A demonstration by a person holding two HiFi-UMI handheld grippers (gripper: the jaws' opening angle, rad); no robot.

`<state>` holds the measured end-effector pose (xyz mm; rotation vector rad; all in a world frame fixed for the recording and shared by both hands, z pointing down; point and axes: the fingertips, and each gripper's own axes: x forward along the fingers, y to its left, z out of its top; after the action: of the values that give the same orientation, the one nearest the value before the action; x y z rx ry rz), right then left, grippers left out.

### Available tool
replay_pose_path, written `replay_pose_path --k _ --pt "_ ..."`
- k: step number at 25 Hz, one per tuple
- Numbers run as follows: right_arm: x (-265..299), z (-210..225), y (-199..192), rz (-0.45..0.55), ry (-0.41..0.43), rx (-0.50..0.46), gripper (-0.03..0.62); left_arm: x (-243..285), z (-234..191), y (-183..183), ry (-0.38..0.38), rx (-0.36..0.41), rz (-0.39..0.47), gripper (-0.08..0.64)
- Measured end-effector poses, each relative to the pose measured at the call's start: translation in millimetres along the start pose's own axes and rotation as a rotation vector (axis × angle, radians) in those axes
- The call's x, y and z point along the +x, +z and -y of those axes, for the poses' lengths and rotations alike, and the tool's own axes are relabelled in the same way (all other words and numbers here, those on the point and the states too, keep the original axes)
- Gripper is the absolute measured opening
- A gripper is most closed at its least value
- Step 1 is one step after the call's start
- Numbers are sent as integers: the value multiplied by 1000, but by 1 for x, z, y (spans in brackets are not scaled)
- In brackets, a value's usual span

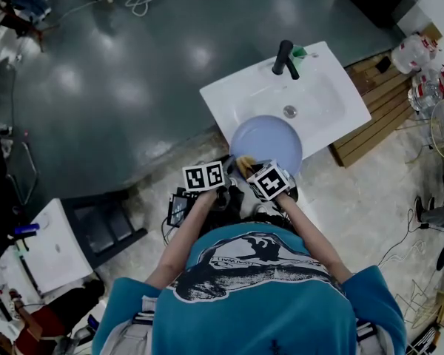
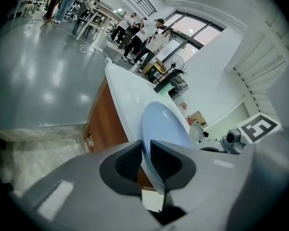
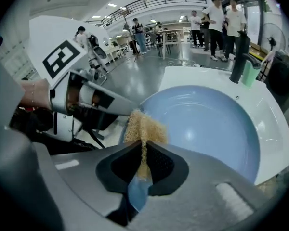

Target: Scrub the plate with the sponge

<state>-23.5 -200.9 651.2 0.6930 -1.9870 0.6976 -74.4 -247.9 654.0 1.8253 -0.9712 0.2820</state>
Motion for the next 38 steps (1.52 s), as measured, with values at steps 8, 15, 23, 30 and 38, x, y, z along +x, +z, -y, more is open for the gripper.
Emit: replay_pose_path --k 8,15,23,30,38 --pt "-12 20 -30 -45 -11 25 29 1 1 1 3 5 8 69" --pt "-36 74 -56 -66 -131 120 29 0 1 2 6 1 16 69" --pt "-47 124 -54 -20 -235 202 29 -1 2 1 0 -17 30 72" --pt "-48 130 -50 41 -245 218 29 0 3 0 5 -12 42 88" --pt "-63 117 -31 203 -193 249 29 -28 25 23 32 131 190 191"
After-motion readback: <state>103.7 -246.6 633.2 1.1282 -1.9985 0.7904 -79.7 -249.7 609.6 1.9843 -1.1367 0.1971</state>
